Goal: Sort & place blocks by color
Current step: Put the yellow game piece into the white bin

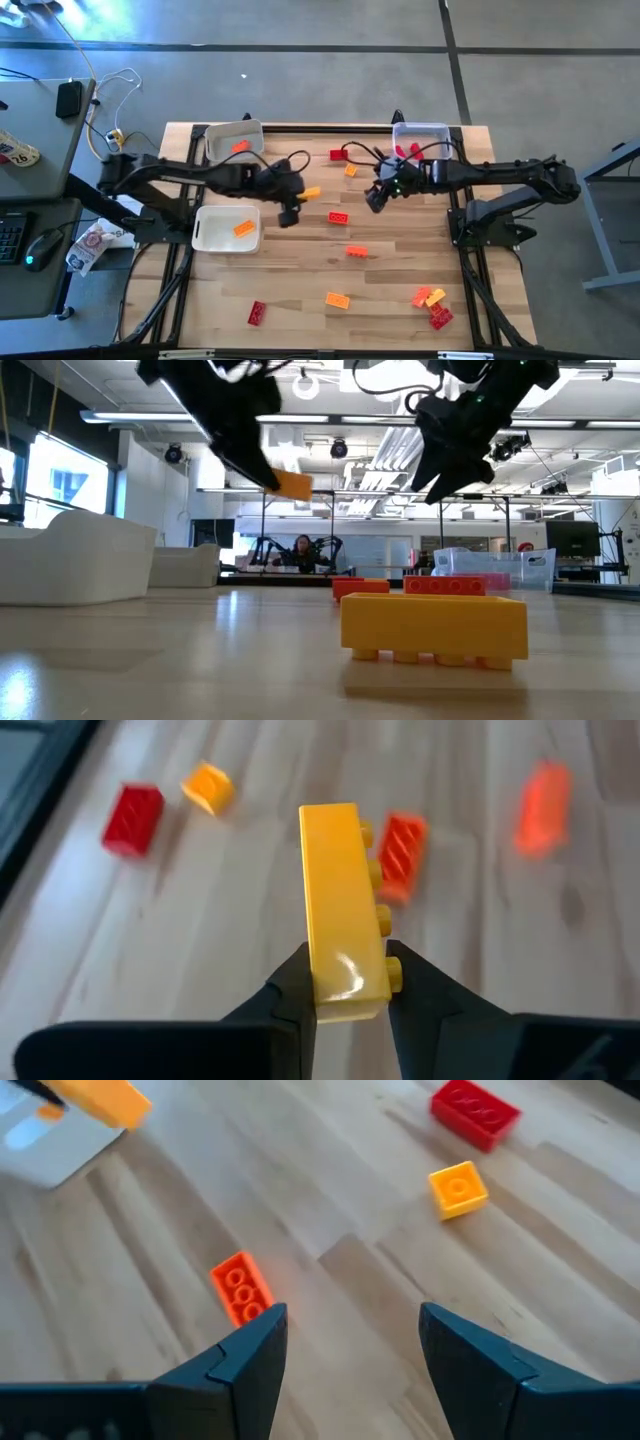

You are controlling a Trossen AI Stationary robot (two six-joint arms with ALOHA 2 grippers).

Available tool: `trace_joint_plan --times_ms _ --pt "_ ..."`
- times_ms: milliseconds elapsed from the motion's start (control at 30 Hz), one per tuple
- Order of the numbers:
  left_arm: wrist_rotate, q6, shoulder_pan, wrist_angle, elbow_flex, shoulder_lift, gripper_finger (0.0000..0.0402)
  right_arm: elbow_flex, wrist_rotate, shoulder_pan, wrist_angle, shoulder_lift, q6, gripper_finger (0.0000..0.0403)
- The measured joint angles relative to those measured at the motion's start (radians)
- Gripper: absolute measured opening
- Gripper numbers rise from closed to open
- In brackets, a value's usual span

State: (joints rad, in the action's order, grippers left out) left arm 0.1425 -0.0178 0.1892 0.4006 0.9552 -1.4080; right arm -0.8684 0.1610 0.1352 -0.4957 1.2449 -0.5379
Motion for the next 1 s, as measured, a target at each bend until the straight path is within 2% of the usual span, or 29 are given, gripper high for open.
trace_joint_plan --times_ms 133,400,667,867,1000 --pt "0.010 -0.056 -0.046 0.161 0.000 0.082 0.0068 0.000 -0.031 -0.024 0.014 0.000 0.019 0.0213" --pt "0.097 -0.196 -0.144 0.424 -0.001 0.216 0.0069 0.000 -0.038 -0.079 0.094 0.000 0.049 0.0213" --pt "0.128 -0.383 -0.242 0.475 -0.115 0.341 0.0066 0.000 0.031 -0.139 0.120 0.000 0.075 0.0213" --pt "0.131 -0.533 -0.298 0.504 -0.192 0.426 0.0069 0.000 0.033 -0.170 0.121 0.000 0.075 0.0222" --pt "0.134 -0.623 -0.338 0.568 -0.199 0.466 0.0067 0.000 0.036 -0.189 0.136 0.006 0.099 0.0235"
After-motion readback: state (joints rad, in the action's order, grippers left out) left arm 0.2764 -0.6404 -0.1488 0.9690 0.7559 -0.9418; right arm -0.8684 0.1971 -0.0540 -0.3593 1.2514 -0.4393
